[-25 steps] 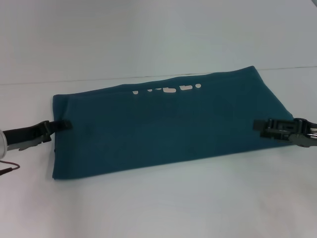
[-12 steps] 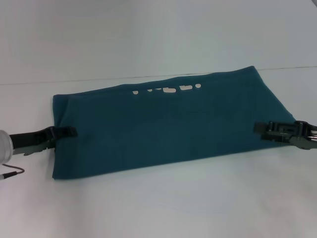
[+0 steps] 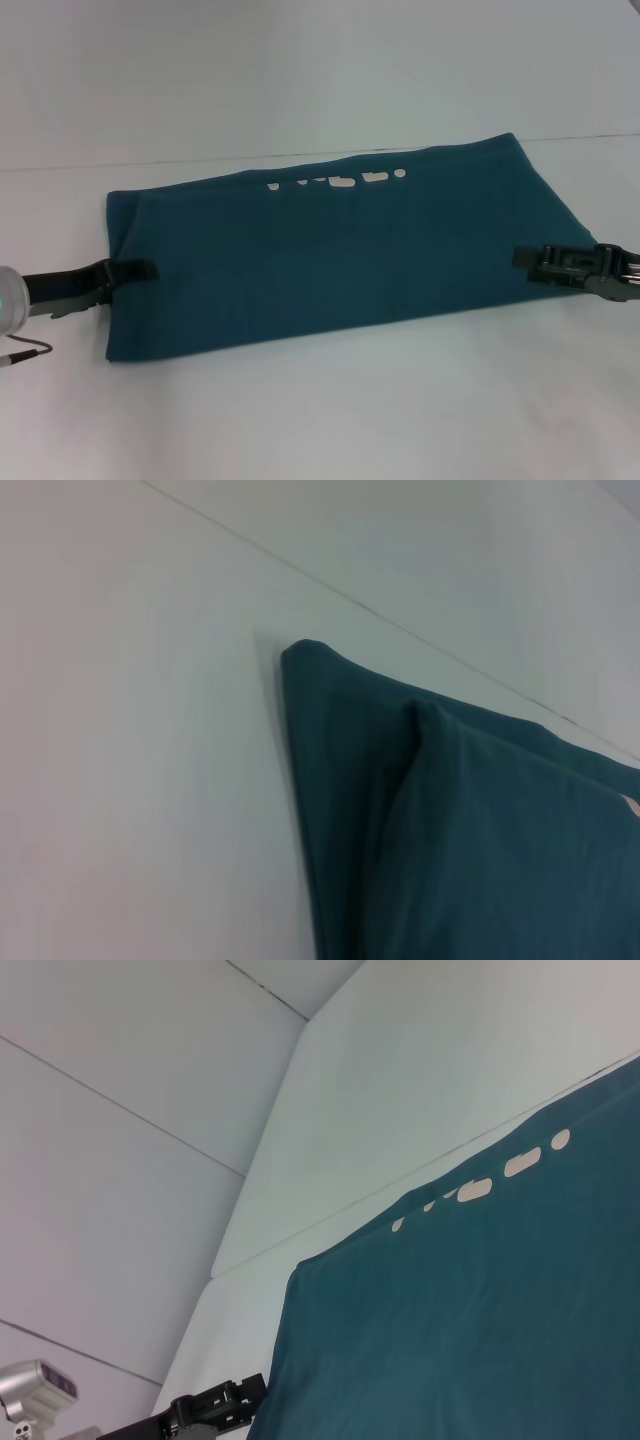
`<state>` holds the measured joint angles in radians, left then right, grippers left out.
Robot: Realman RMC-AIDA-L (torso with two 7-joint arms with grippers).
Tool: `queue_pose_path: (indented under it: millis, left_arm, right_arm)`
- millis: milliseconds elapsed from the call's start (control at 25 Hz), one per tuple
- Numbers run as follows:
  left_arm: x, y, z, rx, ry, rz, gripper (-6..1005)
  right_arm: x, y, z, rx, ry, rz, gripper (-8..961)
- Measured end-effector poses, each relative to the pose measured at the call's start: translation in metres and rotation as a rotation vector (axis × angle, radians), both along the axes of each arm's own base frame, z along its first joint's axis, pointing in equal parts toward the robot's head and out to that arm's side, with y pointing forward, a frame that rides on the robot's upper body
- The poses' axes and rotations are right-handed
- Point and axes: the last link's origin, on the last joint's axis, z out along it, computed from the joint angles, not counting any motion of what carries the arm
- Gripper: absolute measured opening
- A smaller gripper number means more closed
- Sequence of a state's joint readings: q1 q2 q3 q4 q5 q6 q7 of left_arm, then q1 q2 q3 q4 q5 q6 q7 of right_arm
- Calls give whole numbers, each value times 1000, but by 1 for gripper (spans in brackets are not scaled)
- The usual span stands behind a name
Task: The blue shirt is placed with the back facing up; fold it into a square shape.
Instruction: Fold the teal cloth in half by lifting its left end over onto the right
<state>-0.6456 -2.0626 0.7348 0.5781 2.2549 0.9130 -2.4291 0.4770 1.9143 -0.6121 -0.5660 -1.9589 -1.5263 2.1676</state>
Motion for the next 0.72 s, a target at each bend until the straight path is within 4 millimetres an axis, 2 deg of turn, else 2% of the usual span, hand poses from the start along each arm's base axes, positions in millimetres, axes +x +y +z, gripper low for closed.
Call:
queue_pose_path:
  millis: [280,480,720]
  left_arm:
    - [5,0,-7,-19,-12,-7,809]
    - [15,0,-17,-55,-36,-26,783]
    - [26,4,-18,-62,-49,-50,737]
  right_arm:
    - [0,0,0,3,-2,-2,669]
    - [0,0,0,3,-3,-3,671]
    - [0,1,0,5,0,-2,669]
